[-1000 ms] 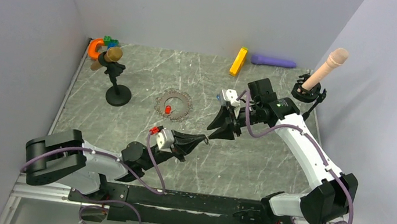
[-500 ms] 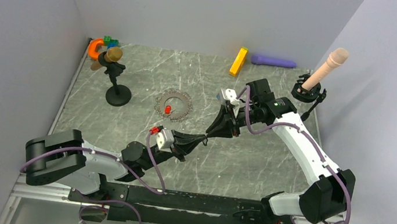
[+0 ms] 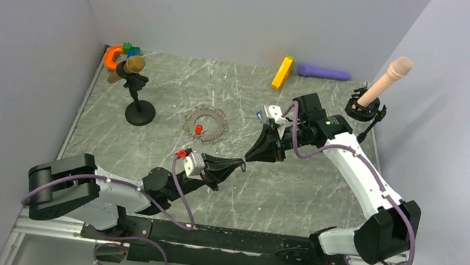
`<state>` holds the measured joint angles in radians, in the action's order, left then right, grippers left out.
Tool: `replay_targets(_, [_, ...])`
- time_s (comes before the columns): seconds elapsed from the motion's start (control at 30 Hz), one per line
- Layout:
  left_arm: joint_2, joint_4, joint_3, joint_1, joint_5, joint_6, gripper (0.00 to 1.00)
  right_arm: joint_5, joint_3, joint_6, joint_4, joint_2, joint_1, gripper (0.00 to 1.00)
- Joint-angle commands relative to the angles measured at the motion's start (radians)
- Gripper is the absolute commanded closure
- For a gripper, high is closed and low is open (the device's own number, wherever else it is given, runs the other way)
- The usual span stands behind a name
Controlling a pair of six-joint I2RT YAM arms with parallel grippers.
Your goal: Put the keys on the keyring
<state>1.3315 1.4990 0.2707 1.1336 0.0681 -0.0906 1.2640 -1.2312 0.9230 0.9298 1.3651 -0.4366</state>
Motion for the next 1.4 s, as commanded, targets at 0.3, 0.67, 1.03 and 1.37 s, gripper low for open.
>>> replay_targets(0.3, [-0.012, 0.164, 0.016, -0.002, -0.015, -0.007, 1.0, 0.105, -0.028, 0.176, 0.131, 0.03, 0.004, 0.94])
replay_targets(0.67, [-0.026, 0.157, -0.014, -0.002, -0.017, -0.022, 0.54, -0.015, -0.117, 0.241, 0.257, 0.051, 0.005, 1.0])
replay_targets(1.03, [-0.429, -0.74, 0.038, -0.002, -0.014, 0.072, 0.34, -0.687, -0.231, 0.203, 0.411, 0.061, -0.079, 1.0])
replay_targets(1.37, [-0.258, -0.839, 0.171, 0.035, -0.054, 0.156, 0.37, -0.888, -0.365, 0.196, 0.551, 0.146, -0.146, 1.0])
